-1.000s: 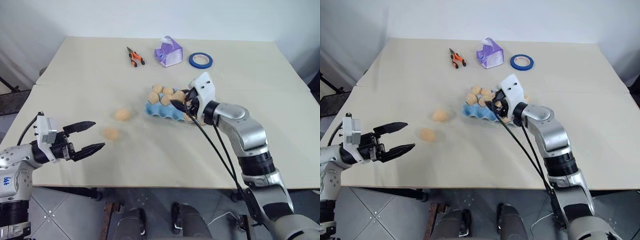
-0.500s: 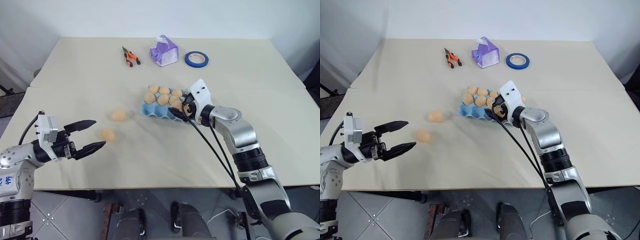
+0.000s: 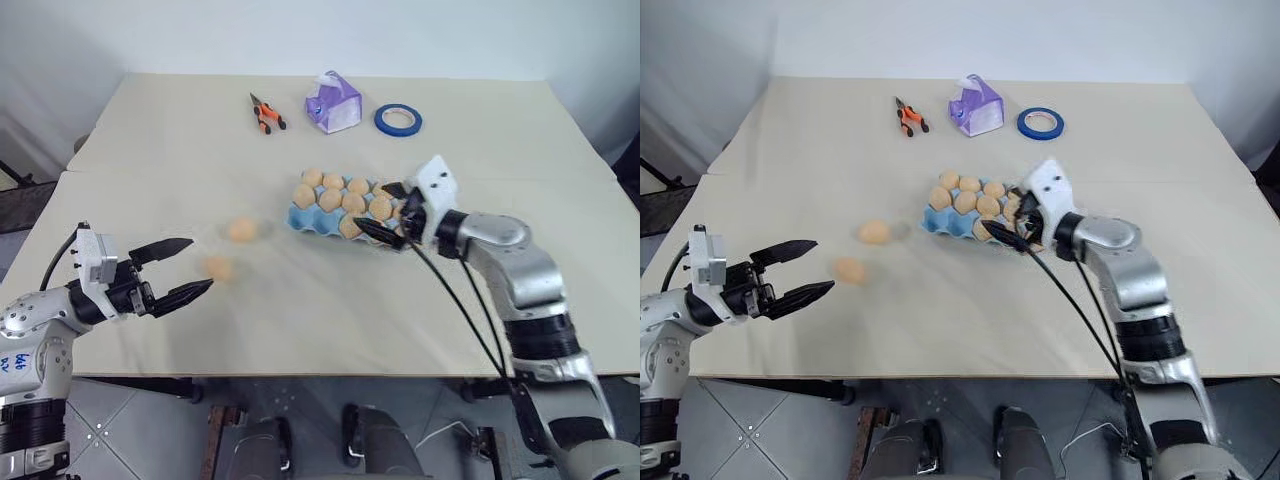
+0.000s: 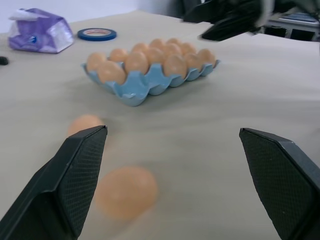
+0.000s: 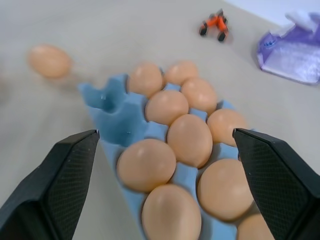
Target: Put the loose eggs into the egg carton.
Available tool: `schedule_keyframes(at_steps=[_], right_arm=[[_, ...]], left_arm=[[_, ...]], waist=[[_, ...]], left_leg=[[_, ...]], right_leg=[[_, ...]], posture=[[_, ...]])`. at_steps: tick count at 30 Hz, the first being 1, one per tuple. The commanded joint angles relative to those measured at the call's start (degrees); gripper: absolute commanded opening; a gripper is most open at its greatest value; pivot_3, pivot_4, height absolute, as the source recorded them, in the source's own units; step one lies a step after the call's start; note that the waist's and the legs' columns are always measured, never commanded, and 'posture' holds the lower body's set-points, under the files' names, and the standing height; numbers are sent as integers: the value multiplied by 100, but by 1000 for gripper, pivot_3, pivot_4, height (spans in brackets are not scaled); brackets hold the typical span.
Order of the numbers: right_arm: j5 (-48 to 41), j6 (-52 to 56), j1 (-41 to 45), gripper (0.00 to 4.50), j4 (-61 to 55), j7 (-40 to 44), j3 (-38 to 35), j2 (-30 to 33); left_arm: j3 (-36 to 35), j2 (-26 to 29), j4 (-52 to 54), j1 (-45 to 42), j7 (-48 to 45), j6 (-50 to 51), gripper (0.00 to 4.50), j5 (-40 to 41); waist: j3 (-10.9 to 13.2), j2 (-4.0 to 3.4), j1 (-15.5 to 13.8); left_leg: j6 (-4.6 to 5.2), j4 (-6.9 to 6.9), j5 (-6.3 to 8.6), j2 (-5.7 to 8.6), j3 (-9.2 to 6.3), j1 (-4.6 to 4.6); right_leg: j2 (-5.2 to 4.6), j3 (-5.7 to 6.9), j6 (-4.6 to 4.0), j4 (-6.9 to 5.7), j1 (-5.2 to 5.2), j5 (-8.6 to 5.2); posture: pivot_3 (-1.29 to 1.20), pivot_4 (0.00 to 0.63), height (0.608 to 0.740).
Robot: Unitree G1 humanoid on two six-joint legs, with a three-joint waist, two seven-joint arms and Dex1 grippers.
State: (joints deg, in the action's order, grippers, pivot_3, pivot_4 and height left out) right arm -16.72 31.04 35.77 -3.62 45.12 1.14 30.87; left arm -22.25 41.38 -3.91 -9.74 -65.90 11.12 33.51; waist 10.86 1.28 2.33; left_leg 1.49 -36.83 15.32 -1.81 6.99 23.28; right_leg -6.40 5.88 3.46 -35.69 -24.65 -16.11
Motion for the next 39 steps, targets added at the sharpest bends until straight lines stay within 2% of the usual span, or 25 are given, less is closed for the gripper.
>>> schedule_keyframes(at_steps=[1, 4, 8, 14, 18, 21, 28, 39], right_arm=[[-417, -322, -628, 4477, -536, 898, -396, 656], [-702, -522, -1287, 4477, -630, 1498, -751, 1182], [-902, -645, -1780, 4477, -481, 1766, -1184, 1506], [-1021, -721, -2094, 4477, -545, 1826, -1427, 1620], [-1000, -747, -2079, 4477, -498, 1789, -1403, 1627], [-940, -739, -1913, 4477, -444, 1716, -1274, 1562], [-831, -743, -1613, 4477, -397, 1554, -950, 1397], [-889, -667, -1722, 4477, -645, 1354, -914, 1340]], left_arm=[[-396, 102, 139, 173, 198, -164, 4500, 27], [-674, 86, 214, 418, 479, -256, 4500, -29], [-1053, -14, 529, 892, 944, -295, 4500, -53], [-1520, -189, 1298, 1902, 1365, -37, 4500, 129], [-1562, -243, 1438, 2173, 1538, -20, 4500, 46], [-1287, -298, 1503, 2025, 1713, -13, 4500, -38], [-166, -600, 1640, 1067, 2273, 129, 4500, -356], [880, -746, 460, 53, 2670, 288, 4500, -1152]], waist=[[0, 0, -47], [0, -1, -69], [1, -2, -61], [1, -2, -83], [3, -4, -91], [4, -7, -110], [8, -14, -214], [8, -14, -231]], left_leg=[[6, 0, 2, -1, -1, 0], [12, -2, 9, -2, 3, -2], [-7, -10, 24, -3, 11, -4], [-9, -15, 25, -6, 7, -9], [-11, -14, 26, -5, 5, -8], [-11, -14, 26, -5, 2, -8], [-11, -13, 26, -3, 4, -5], [-8, -26, 26, -3, 15, -3]], right_leg=[[0, 5, 0, 4, 2, 0], [-4, 14, 0, 13, 7, 0], [-7, 17, 0, 14, 9, 0], [-10, 14, -4, 12, 13, -2], [-13, 15, -9, 17, 11, -4], [-13, 16, -13, 17, 11, -6], [-15, 19, -12, 19, 11, -2], [-13, 34, -7, 8, 12, 1]], posture=[[0, 150, 740], [0, 150, 740], [0, 150, 740], [0, 150, 740], [0, 150, 740], [0, 150, 740], [0, 150, 740], [0, 150, 740]])
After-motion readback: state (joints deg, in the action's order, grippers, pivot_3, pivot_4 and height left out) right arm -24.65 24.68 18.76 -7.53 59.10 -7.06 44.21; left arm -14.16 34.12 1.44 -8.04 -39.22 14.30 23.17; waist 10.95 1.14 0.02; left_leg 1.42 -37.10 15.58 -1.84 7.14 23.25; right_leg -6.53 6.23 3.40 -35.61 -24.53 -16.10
